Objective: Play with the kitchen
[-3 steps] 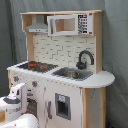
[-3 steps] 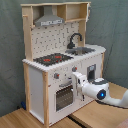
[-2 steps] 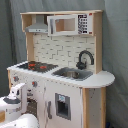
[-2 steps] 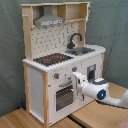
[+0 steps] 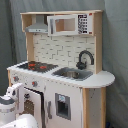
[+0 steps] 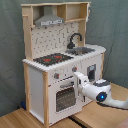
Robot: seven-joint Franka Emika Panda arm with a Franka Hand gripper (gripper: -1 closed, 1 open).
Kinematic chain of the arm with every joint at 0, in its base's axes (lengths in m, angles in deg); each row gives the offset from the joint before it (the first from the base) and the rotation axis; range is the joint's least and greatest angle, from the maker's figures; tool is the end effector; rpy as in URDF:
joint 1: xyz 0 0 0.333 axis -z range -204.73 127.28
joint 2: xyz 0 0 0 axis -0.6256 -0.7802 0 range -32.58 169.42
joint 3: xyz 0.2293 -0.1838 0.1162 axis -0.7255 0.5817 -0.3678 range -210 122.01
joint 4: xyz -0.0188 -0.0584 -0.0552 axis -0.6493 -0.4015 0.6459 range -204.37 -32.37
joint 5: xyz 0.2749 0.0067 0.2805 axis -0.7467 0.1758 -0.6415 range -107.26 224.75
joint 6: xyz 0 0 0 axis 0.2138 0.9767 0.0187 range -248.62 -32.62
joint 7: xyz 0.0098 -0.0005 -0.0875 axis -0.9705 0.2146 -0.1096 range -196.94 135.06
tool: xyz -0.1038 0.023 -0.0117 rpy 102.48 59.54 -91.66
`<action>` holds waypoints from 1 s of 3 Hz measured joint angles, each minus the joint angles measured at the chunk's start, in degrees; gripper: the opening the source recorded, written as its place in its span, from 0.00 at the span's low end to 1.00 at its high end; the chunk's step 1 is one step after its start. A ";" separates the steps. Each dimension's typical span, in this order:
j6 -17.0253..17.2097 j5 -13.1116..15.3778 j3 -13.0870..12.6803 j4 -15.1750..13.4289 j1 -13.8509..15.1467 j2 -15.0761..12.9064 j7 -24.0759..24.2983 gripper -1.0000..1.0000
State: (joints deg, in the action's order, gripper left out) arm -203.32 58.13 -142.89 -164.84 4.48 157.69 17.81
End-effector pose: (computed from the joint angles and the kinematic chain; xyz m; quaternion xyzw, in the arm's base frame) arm 0.3252 0.4255 0.2510 0.7015 0.2377 0.5877 0.3257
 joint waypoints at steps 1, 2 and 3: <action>5.82 0.28 0.02 1.04 -1.87 -0.64 0.00 0.00; 11.33 0.74 0.06 3.01 -2.20 -0.77 0.00 0.00; 16.99 1.15 0.09 4.98 -2.78 -1.35 0.23 0.00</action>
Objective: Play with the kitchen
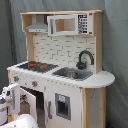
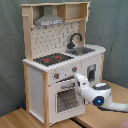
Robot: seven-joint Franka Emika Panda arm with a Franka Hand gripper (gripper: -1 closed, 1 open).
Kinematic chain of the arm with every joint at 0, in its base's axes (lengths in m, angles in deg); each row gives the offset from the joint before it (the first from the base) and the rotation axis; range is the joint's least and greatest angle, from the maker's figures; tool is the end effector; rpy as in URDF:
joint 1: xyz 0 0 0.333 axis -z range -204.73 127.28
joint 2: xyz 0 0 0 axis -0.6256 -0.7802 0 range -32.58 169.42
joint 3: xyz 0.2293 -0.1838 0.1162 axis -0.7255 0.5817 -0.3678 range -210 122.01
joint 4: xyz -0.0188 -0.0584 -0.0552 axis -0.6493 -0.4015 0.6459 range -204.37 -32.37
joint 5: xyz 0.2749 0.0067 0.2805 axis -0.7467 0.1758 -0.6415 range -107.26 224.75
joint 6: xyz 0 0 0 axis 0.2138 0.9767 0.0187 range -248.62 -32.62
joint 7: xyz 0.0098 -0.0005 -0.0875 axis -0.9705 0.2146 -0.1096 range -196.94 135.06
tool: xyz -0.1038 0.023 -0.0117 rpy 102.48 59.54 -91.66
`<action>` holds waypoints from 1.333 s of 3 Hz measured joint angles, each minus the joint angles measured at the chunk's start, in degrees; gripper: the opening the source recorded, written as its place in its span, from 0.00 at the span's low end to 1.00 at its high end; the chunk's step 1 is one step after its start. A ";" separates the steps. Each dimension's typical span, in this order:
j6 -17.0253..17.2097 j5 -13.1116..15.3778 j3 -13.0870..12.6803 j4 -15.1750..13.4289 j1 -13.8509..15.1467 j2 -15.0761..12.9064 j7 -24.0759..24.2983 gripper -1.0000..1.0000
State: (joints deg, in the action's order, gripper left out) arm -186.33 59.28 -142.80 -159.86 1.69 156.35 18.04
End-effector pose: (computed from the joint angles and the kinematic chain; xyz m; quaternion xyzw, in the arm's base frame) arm 0.3050 0.4485 0.2513 0.7120 0.1883 0.5598 0.3798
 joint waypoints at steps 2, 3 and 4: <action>10.93 0.05 -0.05 4.13 -1.57 -1.04 1.22 0.00; 16.19 0.05 -0.10 6.61 -1.79 -1.39 2.19 0.00; 21.25 0.05 -0.19 9.36 -1.82 -1.40 2.60 0.00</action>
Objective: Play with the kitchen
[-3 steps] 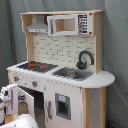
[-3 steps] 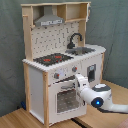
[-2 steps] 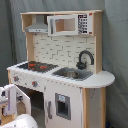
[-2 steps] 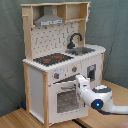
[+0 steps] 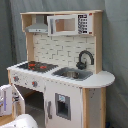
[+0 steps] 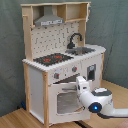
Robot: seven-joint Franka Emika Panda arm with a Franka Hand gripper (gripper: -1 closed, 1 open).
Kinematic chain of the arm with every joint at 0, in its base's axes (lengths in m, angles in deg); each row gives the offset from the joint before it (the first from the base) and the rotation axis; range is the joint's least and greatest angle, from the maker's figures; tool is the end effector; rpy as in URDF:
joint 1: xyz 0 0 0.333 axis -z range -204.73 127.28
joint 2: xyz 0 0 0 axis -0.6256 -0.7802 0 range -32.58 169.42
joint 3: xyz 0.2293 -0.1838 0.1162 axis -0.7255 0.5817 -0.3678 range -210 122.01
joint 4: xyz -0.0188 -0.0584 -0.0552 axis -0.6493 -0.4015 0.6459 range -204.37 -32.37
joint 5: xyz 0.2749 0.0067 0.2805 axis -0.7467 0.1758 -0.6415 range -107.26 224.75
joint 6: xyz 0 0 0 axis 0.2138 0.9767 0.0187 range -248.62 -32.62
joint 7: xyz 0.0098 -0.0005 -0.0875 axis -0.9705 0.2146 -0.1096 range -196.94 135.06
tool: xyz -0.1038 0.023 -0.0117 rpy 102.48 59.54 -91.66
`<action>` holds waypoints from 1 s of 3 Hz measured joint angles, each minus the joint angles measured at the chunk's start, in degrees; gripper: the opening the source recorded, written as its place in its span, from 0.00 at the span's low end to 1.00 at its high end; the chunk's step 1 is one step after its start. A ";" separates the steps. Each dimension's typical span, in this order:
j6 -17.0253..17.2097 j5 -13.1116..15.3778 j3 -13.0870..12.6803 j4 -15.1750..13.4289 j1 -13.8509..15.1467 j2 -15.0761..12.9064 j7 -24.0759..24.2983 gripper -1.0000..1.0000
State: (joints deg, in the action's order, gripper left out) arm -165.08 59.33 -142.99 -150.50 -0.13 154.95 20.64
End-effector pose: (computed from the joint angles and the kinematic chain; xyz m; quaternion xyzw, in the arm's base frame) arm 0.2679 0.4887 0.2519 0.7251 0.1138 0.5337 0.4201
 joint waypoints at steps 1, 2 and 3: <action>1.17 -0.01 -0.14 0.51 0.01 -0.16 -0.01 0.00; 1.42 -0.01 -0.32 0.51 0.00 -0.27 -0.01 1.00; 4.53 3.00 0.92 0.61 -1.22 -0.90 -0.14 1.00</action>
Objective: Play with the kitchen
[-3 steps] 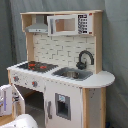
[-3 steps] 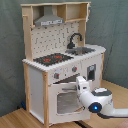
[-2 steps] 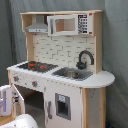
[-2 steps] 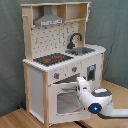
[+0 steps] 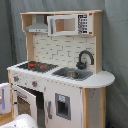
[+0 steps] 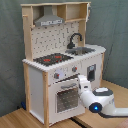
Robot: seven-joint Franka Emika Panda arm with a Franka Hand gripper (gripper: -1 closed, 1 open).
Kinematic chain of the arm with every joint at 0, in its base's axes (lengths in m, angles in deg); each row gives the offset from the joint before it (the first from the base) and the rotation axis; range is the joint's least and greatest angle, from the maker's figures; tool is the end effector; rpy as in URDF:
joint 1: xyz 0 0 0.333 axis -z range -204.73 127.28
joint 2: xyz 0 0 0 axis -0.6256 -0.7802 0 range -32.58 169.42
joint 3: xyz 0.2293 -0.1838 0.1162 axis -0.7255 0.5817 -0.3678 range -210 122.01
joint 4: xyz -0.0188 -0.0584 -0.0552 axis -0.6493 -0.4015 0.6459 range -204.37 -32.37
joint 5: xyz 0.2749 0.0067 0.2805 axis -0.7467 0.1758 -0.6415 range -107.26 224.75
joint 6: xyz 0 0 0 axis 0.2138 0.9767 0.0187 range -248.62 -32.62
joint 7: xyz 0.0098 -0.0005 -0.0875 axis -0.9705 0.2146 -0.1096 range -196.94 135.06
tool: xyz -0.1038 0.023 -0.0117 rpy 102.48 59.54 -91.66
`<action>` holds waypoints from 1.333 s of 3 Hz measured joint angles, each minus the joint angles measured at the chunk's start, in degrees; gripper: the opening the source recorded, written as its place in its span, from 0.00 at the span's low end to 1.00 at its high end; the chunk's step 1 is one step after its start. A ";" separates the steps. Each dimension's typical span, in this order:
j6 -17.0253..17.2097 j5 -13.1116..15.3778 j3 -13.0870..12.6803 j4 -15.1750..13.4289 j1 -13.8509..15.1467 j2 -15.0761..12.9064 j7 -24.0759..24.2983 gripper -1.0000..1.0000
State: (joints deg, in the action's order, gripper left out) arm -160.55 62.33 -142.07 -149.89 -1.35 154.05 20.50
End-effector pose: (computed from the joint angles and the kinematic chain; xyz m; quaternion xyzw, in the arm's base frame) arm 0.2573 0.4901 0.2645 0.7133 0.1050 0.5313 0.4449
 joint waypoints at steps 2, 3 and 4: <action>0.04 2.07 6.43 0.00 -1.37 -0.24 -10.19 1.00; 0.02 2.22 9.09 0.00 -1.92 -0.42 -17.27 1.00; 0.03 2.29 11.29 -0.01 -2.50 -0.48 -23.36 1.00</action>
State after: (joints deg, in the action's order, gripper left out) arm -160.52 64.62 -130.79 -149.90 -3.85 153.57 -2.87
